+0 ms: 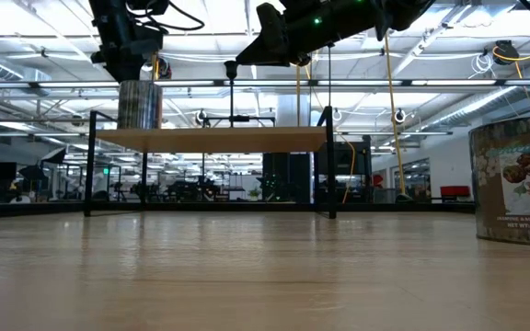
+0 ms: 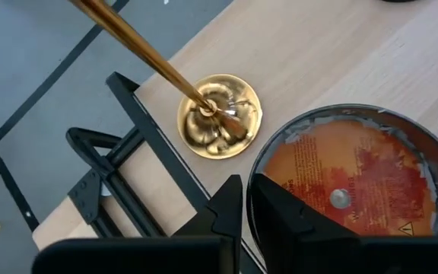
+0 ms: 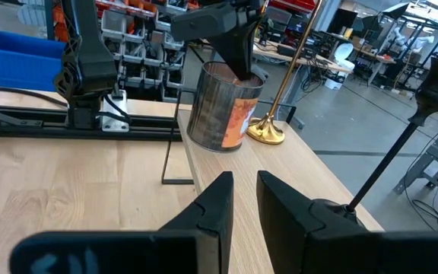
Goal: Pick & Place candle stick holders
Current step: Put the top orange scented candle on the shelf aligned with the left golden candle holder, then put the orange scented candle on the shelf aligned with the black candle holder
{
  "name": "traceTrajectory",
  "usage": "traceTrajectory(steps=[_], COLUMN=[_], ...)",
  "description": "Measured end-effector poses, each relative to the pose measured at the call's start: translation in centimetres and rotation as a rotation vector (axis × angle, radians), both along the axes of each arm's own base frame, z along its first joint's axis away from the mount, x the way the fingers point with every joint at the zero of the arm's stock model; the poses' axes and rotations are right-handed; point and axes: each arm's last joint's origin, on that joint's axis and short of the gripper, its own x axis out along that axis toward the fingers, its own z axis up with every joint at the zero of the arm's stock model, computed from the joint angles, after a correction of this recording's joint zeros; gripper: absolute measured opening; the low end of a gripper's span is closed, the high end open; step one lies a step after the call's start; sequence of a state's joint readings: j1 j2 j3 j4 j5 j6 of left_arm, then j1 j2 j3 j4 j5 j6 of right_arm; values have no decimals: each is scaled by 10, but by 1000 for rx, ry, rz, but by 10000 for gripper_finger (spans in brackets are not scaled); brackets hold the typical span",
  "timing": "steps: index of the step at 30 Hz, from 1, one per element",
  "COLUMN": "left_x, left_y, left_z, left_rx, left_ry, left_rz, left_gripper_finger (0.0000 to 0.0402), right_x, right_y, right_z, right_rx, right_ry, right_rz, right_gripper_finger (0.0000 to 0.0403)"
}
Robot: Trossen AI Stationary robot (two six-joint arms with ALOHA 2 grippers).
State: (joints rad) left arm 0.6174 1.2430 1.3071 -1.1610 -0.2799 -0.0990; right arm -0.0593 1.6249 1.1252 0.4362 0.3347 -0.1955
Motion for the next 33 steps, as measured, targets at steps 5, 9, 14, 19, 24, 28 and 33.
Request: traceTrajectory(steps=[5,9,14,19,24,28,33], left_x=[-1,-4,-12,-26,-39,-42,-35], left_y=[0,-3,-9,-22,-47,-69,-95], left_z=[1,5,13,26,39,46,49], left_rx=[18,34,60,50,22,18,-31], left_ry=[11,3,-36,-139,-258,-295,-355], left_rz=[-10,-35,-32,-80,-261,-533,-755], left_gripper_finger=[39,39,40,40,40,40,40], right_x=[0,0,0,0,0,0,0], right_y=[0,0,0,0,0,0,0], right_z=[0,0,0,0,0,0,0], right_rx=[0,0,0,0,0,0,1], right_ry=[0,0,0,0,1,1,3], right_rz=[0,0,0,0,0,0,1], right_gripper_finger=[55,55,55,55,55,55,55])
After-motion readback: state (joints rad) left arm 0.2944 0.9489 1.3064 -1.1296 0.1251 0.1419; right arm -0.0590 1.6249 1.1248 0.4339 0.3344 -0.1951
